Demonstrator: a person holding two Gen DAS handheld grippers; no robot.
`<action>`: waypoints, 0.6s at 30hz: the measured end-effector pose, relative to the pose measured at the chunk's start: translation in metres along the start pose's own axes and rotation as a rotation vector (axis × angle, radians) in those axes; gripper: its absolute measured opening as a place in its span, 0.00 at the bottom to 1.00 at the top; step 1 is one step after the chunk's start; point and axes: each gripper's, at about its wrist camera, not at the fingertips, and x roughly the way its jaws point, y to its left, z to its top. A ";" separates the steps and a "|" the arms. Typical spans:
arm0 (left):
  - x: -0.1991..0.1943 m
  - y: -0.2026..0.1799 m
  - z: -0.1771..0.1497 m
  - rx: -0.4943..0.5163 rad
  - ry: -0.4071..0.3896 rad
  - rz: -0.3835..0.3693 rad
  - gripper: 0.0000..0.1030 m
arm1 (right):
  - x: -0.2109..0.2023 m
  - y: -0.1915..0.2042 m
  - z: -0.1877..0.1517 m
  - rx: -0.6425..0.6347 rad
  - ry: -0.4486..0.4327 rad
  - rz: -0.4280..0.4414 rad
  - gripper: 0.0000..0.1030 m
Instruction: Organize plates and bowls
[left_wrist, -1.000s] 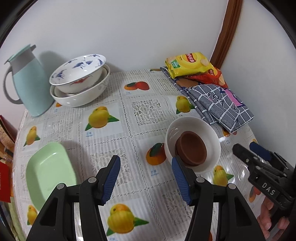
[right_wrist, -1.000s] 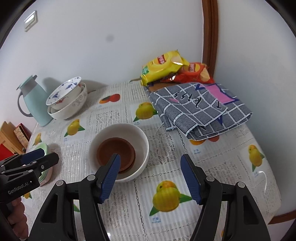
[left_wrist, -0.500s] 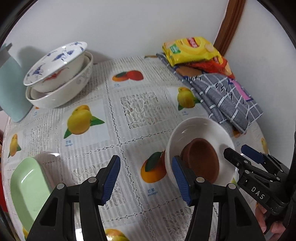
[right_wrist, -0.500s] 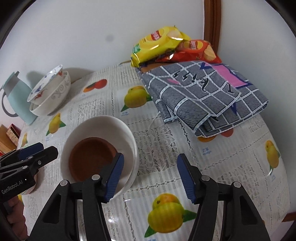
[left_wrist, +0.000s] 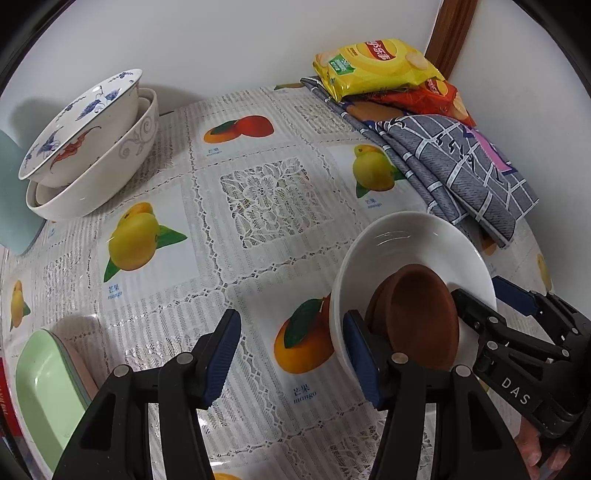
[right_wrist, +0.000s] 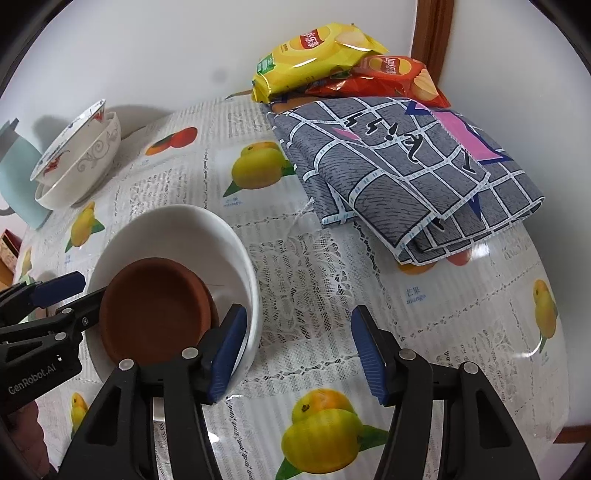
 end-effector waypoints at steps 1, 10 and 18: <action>0.001 0.000 0.000 0.002 0.003 0.001 0.54 | 0.002 0.000 0.000 0.001 0.005 0.001 0.56; 0.008 0.001 0.003 0.004 0.008 0.001 0.54 | 0.007 -0.002 0.001 0.027 0.010 0.023 0.56; 0.009 -0.007 0.002 0.007 -0.007 -0.042 0.32 | 0.006 0.000 -0.001 0.053 -0.009 0.024 0.51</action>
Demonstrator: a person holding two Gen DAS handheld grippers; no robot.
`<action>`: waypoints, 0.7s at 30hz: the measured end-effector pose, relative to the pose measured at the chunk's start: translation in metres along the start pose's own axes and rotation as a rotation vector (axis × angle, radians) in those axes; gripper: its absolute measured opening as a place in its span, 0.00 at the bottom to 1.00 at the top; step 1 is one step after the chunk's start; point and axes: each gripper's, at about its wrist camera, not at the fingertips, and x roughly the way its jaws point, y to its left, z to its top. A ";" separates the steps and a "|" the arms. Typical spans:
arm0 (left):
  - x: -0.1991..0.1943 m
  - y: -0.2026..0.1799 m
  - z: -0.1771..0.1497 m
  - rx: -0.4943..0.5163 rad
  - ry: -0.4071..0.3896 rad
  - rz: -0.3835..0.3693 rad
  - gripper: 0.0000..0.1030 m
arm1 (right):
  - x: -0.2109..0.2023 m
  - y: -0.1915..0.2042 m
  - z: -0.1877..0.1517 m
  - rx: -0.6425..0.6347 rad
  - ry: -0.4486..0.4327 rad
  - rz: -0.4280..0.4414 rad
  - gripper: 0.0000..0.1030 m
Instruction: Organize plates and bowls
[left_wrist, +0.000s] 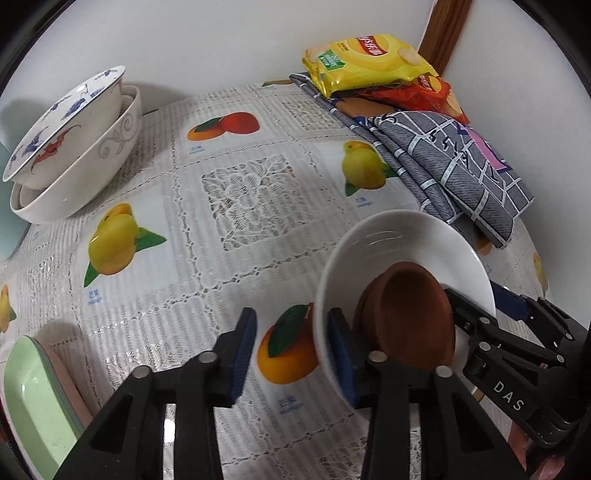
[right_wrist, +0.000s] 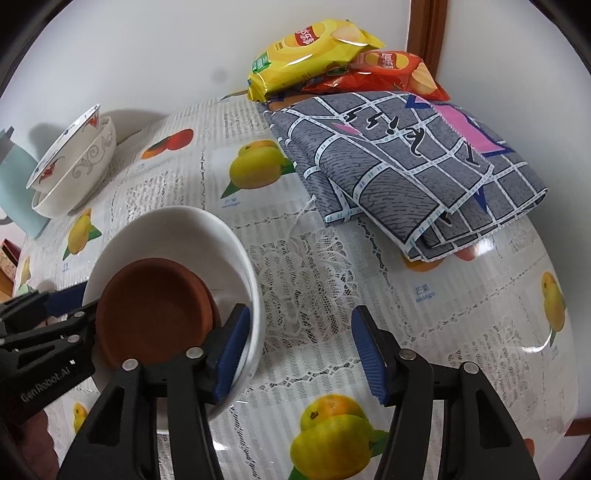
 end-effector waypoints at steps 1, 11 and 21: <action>0.000 -0.001 0.000 -0.001 -0.002 -0.005 0.29 | 0.000 0.000 0.000 0.005 0.002 0.011 0.50; -0.001 -0.009 -0.001 0.015 -0.045 -0.028 0.10 | 0.001 0.006 0.000 0.031 -0.006 0.079 0.19; 0.005 -0.007 0.001 -0.007 -0.025 -0.030 0.09 | 0.002 0.005 0.002 0.069 0.009 0.096 0.18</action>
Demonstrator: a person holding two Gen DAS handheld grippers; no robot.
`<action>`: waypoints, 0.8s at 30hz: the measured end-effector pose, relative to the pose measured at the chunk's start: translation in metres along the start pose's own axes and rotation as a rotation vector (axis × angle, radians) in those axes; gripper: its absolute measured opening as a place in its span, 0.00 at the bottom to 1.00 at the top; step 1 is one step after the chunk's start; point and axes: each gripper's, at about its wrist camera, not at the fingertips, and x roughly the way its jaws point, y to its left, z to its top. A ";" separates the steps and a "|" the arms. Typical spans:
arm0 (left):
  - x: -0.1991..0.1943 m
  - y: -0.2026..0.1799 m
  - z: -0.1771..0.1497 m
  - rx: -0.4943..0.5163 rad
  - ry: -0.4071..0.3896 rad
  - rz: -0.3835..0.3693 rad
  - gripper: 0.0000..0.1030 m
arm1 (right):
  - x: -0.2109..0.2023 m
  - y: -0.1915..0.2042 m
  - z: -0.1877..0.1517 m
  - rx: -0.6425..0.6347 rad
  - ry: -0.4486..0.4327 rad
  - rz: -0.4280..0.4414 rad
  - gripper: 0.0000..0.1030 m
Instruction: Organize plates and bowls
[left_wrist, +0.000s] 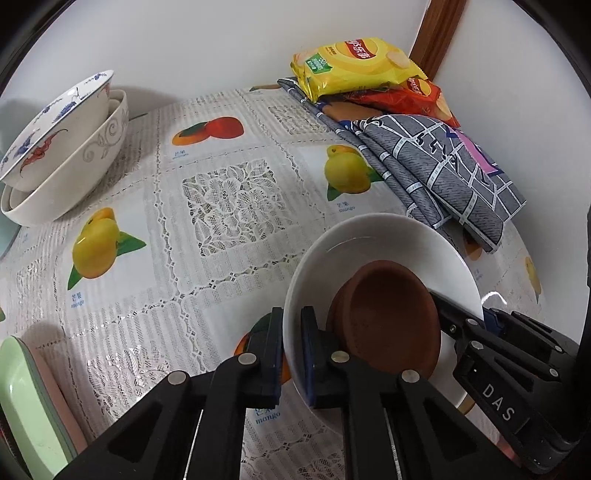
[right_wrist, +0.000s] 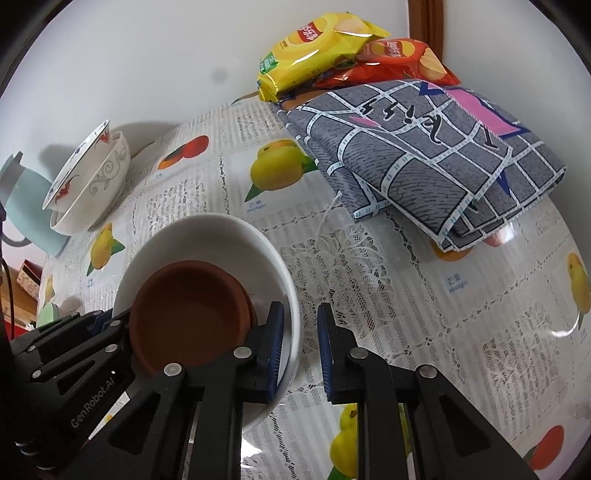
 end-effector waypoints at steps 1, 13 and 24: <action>0.000 0.000 0.000 -0.001 0.002 -0.002 0.09 | 0.000 0.000 -0.001 0.001 -0.006 0.002 0.18; 0.000 0.003 -0.003 -0.041 -0.019 -0.015 0.08 | -0.002 -0.003 -0.001 0.044 -0.017 0.043 0.10; -0.018 -0.002 -0.013 -0.049 -0.037 -0.027 0.08 | -0.022 -0.007 -0.009 0.059 -0.053 0.060 0.10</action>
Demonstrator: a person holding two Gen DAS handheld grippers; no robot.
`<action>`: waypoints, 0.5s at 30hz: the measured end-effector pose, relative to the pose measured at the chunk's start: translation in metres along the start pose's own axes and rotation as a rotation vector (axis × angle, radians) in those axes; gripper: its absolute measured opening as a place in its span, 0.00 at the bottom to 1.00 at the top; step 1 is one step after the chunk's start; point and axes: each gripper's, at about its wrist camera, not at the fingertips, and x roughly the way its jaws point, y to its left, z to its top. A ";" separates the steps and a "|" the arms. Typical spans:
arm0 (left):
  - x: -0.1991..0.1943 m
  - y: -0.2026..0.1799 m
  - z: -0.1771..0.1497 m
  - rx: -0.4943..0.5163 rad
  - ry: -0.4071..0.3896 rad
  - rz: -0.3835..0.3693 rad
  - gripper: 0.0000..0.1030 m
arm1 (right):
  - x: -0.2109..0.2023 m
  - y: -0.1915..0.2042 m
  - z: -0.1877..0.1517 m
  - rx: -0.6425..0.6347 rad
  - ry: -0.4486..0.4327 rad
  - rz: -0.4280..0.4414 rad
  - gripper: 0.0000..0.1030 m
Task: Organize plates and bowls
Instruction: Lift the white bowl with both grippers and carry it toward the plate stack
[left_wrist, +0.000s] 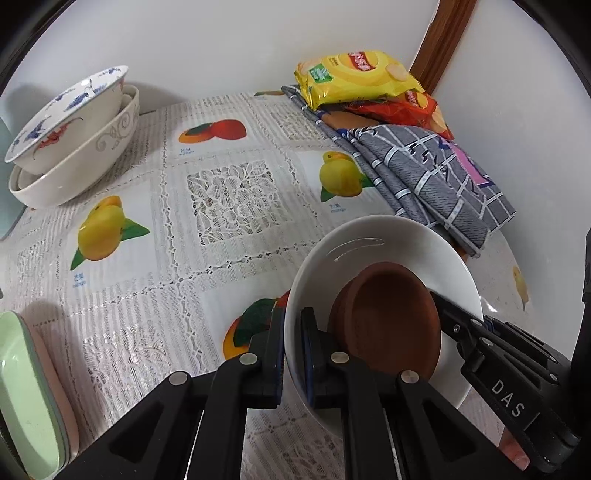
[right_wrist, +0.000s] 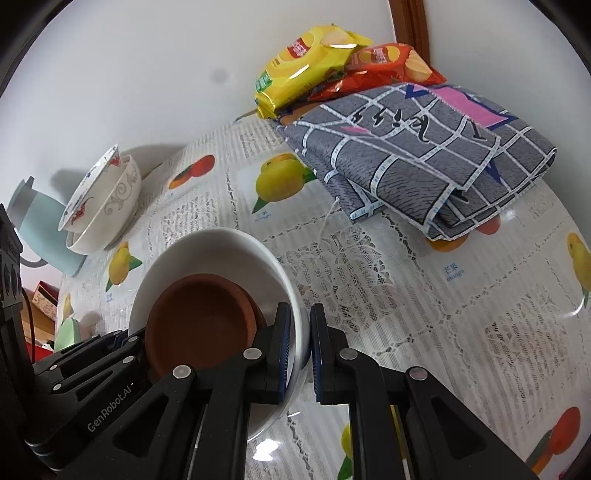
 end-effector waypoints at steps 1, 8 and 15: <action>-0.005 -0.001 0.000 0.001 -0.006 0.001 0.08 | -0.003 0.001 -0.001 -0.001 -0.003 0.001 0.10; -0.034 -0.002 -0.005 0.002 -0.041 0.001 0.08 | -0.034 0.009 -0.004 -0.009 -0.040 0.008 0.10; -0.068 0.000 -0.013 0.000 -0.085 0.005 0.08 | -0.065 0.023 -0.012 -0.027 -0.077 0.019 0.10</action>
